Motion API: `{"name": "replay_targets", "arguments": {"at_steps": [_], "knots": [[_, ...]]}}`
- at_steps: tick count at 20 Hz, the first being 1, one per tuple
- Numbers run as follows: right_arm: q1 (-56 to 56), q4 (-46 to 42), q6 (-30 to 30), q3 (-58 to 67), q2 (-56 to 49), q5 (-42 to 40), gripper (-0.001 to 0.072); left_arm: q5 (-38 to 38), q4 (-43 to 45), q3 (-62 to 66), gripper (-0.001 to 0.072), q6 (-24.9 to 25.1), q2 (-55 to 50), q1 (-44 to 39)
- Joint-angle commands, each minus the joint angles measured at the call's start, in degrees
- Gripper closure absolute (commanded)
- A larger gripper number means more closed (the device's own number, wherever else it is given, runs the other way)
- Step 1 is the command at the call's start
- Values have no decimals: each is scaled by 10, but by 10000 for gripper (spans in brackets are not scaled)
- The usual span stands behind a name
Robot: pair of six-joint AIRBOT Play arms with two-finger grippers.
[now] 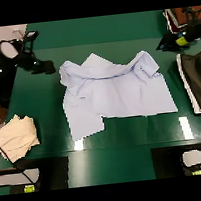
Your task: Fold the shirts.
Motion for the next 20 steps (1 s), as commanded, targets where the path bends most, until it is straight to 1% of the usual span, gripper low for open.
{"name": "replay_targets", "arguments": {"at_steps": [1,3,4,5,8,10,12,15,18,19,20], "knots": [[-29,18,-15,-61,80,32,313,-58,-35,-97,171,-2,66,45],[-39,22,-15,-130,135,24,313,-46,-57,-186,171,-2,96,45],[-39,22,-15,-162,158,18,313,-33,-82,-226,171,2,102,45],[-39,22,-16,-193,179,11,313,-16,-113,-260,171,13,102,45],[-39,23,-16,-268,230,-4,314,67,-204,-345,171,48,102,45],[-39,23,-15,-301,255,-14,314,87,-246,-374,171,71,101,42],[-39,23,-15,-322,275,-21,314,102,-245,-386,171,71,101,26],[-39,22,-15,-326,290,-19,314,144,-243,-390,172,66,101,-12],[-39,21,-15,-326,304,-18,314,152,-243,-390,173,53,101,-20],[-41,16,-15,-326,308,-17,314,152,-242,-390,240,54,101,-20],[-46,16,-15,-327,311,-10,314,152,-242,-389,450,54,101,-20]]}}
